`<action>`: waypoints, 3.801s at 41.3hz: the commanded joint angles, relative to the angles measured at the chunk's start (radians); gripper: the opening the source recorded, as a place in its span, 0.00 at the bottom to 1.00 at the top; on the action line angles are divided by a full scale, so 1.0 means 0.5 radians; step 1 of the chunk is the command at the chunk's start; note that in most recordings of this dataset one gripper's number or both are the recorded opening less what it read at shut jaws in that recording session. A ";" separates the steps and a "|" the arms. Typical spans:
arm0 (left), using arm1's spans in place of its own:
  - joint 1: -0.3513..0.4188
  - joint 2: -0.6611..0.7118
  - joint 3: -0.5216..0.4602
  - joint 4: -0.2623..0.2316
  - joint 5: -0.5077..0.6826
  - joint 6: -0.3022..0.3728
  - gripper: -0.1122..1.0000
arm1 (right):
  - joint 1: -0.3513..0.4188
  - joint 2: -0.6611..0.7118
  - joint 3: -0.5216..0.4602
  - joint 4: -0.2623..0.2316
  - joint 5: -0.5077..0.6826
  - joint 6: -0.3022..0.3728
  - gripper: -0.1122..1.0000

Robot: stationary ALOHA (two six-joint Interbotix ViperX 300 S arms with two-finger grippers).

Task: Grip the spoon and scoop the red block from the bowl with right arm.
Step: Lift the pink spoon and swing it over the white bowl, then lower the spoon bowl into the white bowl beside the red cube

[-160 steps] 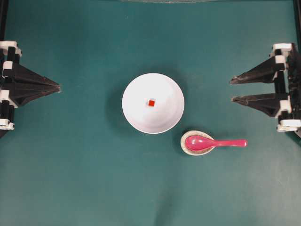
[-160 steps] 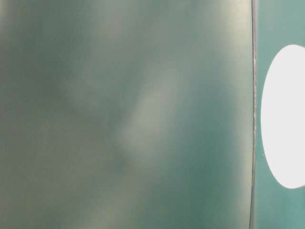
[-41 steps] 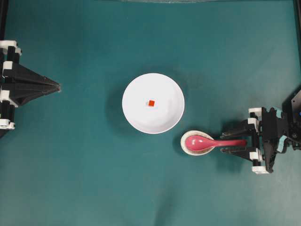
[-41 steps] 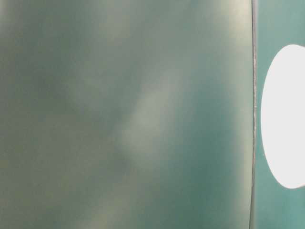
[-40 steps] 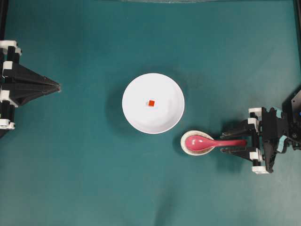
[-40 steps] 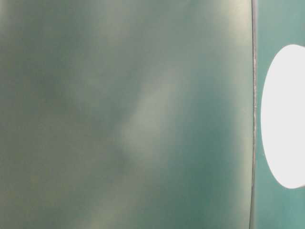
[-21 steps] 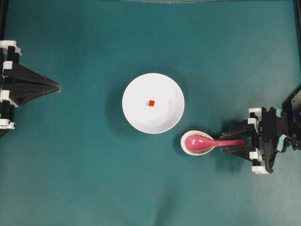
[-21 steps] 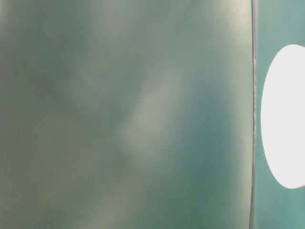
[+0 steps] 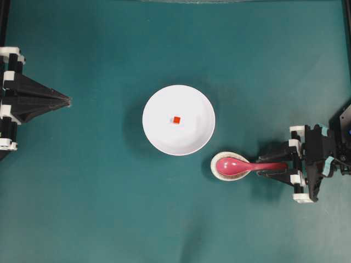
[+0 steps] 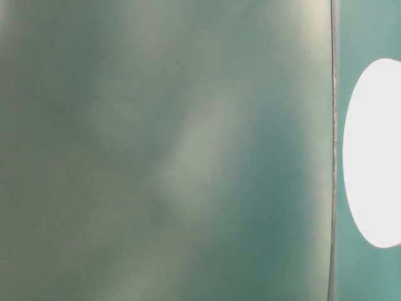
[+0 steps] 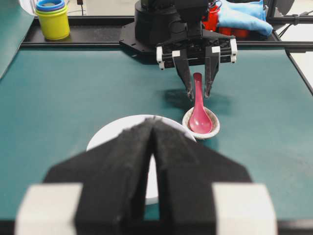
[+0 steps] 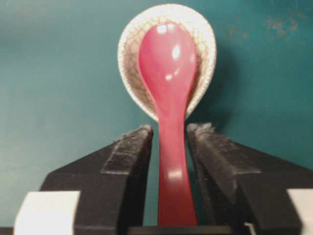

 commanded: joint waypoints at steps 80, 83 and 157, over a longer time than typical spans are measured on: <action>0.006 0.015 -0.049 0.006 -0.009 0.003 0.10 | -0.347 -0.985 -0.132 0.003 0.687 -0.215 0.32; 0.006 0.015 -0.049 0.006 -0.009 0.000 0.10 | -0.460 -1.046 -0.175 0.003 0.813 -0.279 0.32; 0.052 -0.003 -0.052 0.006 0.046 0.000 0.10 | -1.546 -0.387 -1.632 -0.690 3.120 -0.261 0.32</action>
